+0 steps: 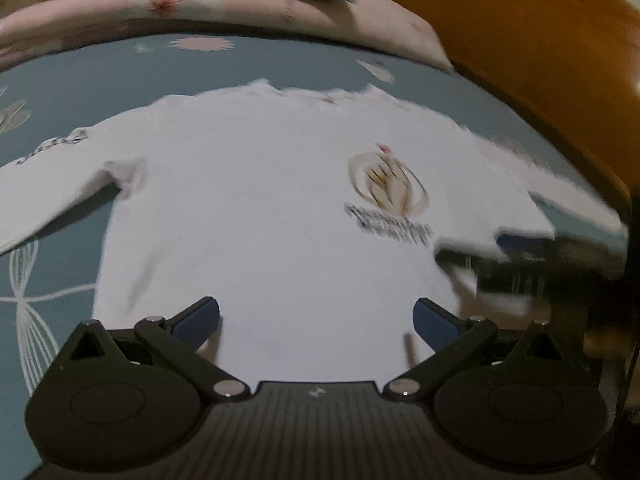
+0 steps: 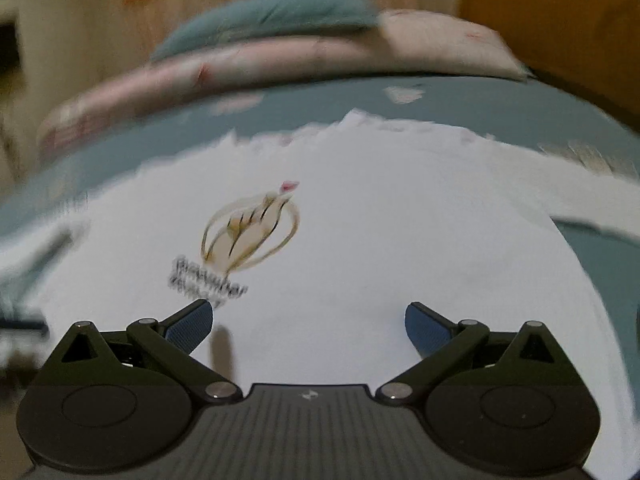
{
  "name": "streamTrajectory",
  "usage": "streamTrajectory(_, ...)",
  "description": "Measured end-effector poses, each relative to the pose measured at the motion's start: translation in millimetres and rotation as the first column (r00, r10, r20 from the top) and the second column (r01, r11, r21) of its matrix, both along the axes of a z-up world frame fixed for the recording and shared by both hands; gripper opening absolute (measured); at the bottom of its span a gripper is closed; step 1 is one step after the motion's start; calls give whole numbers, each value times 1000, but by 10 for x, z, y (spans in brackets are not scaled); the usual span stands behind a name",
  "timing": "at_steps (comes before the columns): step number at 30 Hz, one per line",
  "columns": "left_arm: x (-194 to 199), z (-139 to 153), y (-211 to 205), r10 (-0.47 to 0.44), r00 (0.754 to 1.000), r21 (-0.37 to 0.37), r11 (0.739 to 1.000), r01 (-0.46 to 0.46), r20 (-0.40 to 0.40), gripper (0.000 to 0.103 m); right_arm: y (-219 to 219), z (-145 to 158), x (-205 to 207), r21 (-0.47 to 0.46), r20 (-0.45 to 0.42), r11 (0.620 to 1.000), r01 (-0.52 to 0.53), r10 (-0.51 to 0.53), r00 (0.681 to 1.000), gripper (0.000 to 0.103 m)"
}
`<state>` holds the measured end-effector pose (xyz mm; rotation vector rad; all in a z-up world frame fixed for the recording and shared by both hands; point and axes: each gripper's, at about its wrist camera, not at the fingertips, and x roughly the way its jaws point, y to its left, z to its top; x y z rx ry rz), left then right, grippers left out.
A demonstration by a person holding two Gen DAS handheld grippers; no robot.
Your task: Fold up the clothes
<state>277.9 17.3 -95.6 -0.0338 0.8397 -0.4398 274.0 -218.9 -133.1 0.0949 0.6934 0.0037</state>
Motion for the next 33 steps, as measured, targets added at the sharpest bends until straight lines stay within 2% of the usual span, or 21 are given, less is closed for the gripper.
streamTrajectory(2, 114, 56, 69, 51, 999, -27, 998, -51, 2, 102, 26, 3, 13, -25, -13, 1000, -7, 6, 1000, 103)
streamTrajectory(4, 310, 193, 158, 96, 995, -38, 995, -95, 35, 102, 13, 17, 18, -20, -29, 1000, -8, 8, 1000, 103)
streamTrajectory(8, 902, 487, 375, 173, 982, -74, 983, -168, 75, 102, 7, 32, -10, -23, -58, 1000, -14, 12, 998, 103)
streamTrajectory(10, 1281, 530, 418, 215, 976, -42, 976, -213, 26, 102, 15, 34, -19, -36, -69, 999, -24, 21, 997, 103)
streamTrajectory(13, 1689, 441, 509, 265, 962, 0, 964, -266, -60, 102, 3, 47, -38, -35, -80, 999, -31, 28, 996, 103)
streamTrajectory(15, 1816, 350, 596, 292, 950, -20, 955, -296, -111, 102, -7, 51, -43, -31, -83, 999, -31, 29, 996, 103)
streamTrajectory(17, 1830, 254, 680, 299, 938, -81, 945, -316, -176, 102, -18, 56, -48, -26, -85, 999, -31, 29, 996, 103)
streamTrajectory(19, 1746, 189, 751, 290, 936, -132, 939, -319, -200, 102, -28, 60, -53, -22, -88, 999, -31, 29, 996, 103)
streamTrajectory(23, 1661, 121, 704, 240, 947, -142, 951, -273, -214, 102, -3, 57, -63, -39, -91, 999, -30, 26, 995, 103)
streamTrajectory(27, 1666, -21, 704, 296, 933, -2, 953, -302, -205, 101, -3, 61, -64, -39, -92, 999, -27, 23, 995, 103)
streamTrajectory(30, 1675, -39, 782, 294, 944, 71, 956, -286, -149, 101, -5, 62, -63, -38, -93, 999, -28, 25, 995, 103)
streamTrajectory(33, 1650, 111, 1013, 345, 928, 57, 938, -341, -137, 100, -9, 63, -61, -38, -95, 999, -30, 26, 995, 103)
